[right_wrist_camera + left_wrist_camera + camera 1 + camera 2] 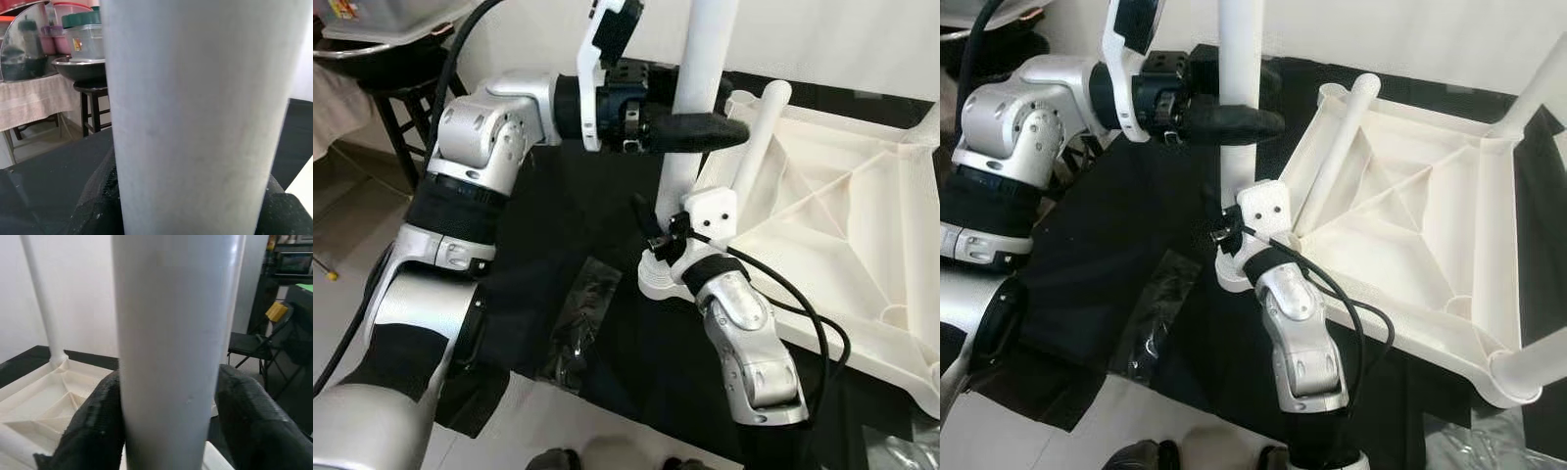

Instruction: Building children table

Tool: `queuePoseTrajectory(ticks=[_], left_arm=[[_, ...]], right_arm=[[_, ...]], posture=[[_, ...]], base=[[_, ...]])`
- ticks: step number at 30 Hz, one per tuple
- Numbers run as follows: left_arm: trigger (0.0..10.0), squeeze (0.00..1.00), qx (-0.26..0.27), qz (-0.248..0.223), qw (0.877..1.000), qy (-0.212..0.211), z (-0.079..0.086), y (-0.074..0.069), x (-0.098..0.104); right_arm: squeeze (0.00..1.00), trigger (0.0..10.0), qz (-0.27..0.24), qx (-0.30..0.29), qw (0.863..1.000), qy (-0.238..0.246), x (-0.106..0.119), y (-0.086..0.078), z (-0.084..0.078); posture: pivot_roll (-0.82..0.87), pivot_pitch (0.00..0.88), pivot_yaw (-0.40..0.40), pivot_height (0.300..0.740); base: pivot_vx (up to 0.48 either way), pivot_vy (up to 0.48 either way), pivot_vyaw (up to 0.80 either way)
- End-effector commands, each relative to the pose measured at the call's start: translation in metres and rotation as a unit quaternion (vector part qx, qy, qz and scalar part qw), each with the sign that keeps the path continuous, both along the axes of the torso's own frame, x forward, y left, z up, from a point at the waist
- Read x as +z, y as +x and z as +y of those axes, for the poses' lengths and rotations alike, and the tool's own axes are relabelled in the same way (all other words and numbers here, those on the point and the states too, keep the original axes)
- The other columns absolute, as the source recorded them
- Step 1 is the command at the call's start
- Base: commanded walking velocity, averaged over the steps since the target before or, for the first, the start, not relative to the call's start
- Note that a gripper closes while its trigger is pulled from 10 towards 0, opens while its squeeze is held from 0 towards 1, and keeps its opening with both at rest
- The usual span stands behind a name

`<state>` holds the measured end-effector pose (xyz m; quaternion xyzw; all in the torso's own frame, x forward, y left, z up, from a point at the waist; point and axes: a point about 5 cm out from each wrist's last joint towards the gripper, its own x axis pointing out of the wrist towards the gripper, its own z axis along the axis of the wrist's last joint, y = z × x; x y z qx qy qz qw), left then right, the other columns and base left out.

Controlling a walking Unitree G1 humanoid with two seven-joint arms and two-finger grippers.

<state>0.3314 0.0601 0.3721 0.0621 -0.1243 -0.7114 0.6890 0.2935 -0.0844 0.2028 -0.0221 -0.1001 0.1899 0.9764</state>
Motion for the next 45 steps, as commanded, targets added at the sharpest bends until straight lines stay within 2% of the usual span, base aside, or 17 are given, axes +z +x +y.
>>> queuePoseTrajectory(ticks=[1,4,5,6,7,8,9,10,14,18,21,22,31,32,33,34,45], left_arm=[[0.0,0.0,0.0,0.002,1.0,0.009,0.002,0.0,-0.001],[0.0,0.0,-0.001,0.004,1.0,0.01,0.001,0.0,-0.002],[0.0,0.0,-0.002,0.005,1.0,0.009,0.001,0.0,-0.001],[0.0,0.0,-0.002,0.005,1.0,0.009,0.001,0.0,-0.001],[0.0,0.0,-0.003,0.005,1.0,0.008,0.0,0.0,-0.001],[0.0,0.0,-0.003,0.006,1.0,0.007,0.0,0.0,0.0],[0.0,0.0,-0.003,0.006,1.0,0.007,0.0,0.0,0.0],[0.0,0.0,-0.004,0.006,1.0,0.008,0.0,0.0,-0.001],[0.0,0.0,-0.004,0.005,1.0,0.009,0.0,0.0,-0.001],[0.0,0.0,-0.007,0.006,1.0,0.012,0.001,0.0,-0.002],[0.0,0.0,-0.008,0.007,1.0,0.012,0.001,0.0,-0.002],[0.0,0.0,-0.009,0.007,1.0,0.013,0.001,0.0,-0.002],[0.0,0.0,-0.012,0.007,1.0,0.015,0.001,-0.001,-0.002],[0.0,0.0,-0.013,0.007,1.0,0.018,0.001,-0.001,-0.002],[0.0,0.0,-0.013,0.007,1.0,0.018,0.001,-0.001,-0.002],[0.0,0.0,-0.013,0.007,1.0,0.019,0.002,-0.002,-0.002],[0.0,0.0,-0.016,0.008,1.0,0.019,0.001,-0.002,-0.002]], right_arm=[[0.0,0.0,0.076,-0.026,0.997,-0.021,-0.028,-0.001,-0.004],[0.0,0.0,0.072,-0.034,0.997,-0.025,-0.024,-0.002,-0.002],[0.0,3.1,0.068,-0.034,0.997,-0.03,-0.022,0.0,-0.002],[0.0,3.1,0.068,-0.034,0.997,-0.03,-0.022,0.0,-0.002],[0.0,7.1,0.064,-0.036,0.997,-0.033,-0.019,0.003,-0.003],[0.0,10.0,0.056,-0.03,0.997,-0.036,-0.015,0.008,-0.006],[0.0,10.0,0.056,-0.03,0.997,-0.036,-0.015,0.008,-0.006],[1.0,10.0,0.046,0.027,0.998,-0.044,-0.009,0.011,-0.005],[1.0,10.0,0.033,0.118,0.99,-0.065,0.0,0.017,-0.01],[1.0,10.0,-0.043,0.264,0.959,-0.09,0.047,0.033,-0.035],[0.93,10.0,-0.049,0.306,0.945,-0.104,0.054,0.035,-0.039],[0.0,10.0,-0.041,0.339,0.933,-0.116,0.058,0.038,-0.042],[0.0,10.0,0.01,0.413,0.903,-0.119,0.058,0.062,-0.048],[0.0,7.4,0.023,0.431,0.894,-0.119,0.054,0.068,-0.05],[0.0,7.4,0.023,0.431,0.894,-0.119,0.054,0.068,-0.05],[0.0,0.0,0.031,0.442,0.888,-0.12,0.052,0.069,-0.05],[0.0,0.0,0.036,0.459,0.88,-0.114,0.048,0.072,-0.056]], posture=[[0.04,0.161,0.014,0.74],[0.03,0.156,0.016,0.74],[0.03,0.156,0.016,0.74],[0.03,0.156,0.016,0.74],[0.03,0.156,0.016,0.74],[0.03,0.154,0.021,0.74],[0.03,0.154,0.021,0.74],[0.03,0.154,0.021,0.74],[0.02,0.154,0.017,0.74],[0.02,0.158,0.023,0.74],[0.02,0.156,0.025,0.74],[0.02,0.155,0.026,0.74],[0.03,0.153,0.031,0.74],[0.05,0.155,0.033,0.74],[0.05,0.155,0.033,0.74],[0.05,0.156,0.033,0.74],[0.04,0.155,0.035,0.74]], base=[[0.0,0.0,0.0],[0.0,0.0,0.0],[0.0,0.0,0.0],[0.0,0.0,0.0],[0.0,0.0,0.0],[0.0,0.0,0.0],[0.0,0.0,0.0],[0.0,0.0,0.0],[0.0,0.0,0.0],[0.0,0.0,0.0],[0.0,0.0,0.0],[0.0,0.0,0.0],[0.0,0.0,0.0],[0.0,0.0,0.0],[0.0,0.0,0.0],[0.0,0.0,0.0],[0.0,0.0,0.0]])
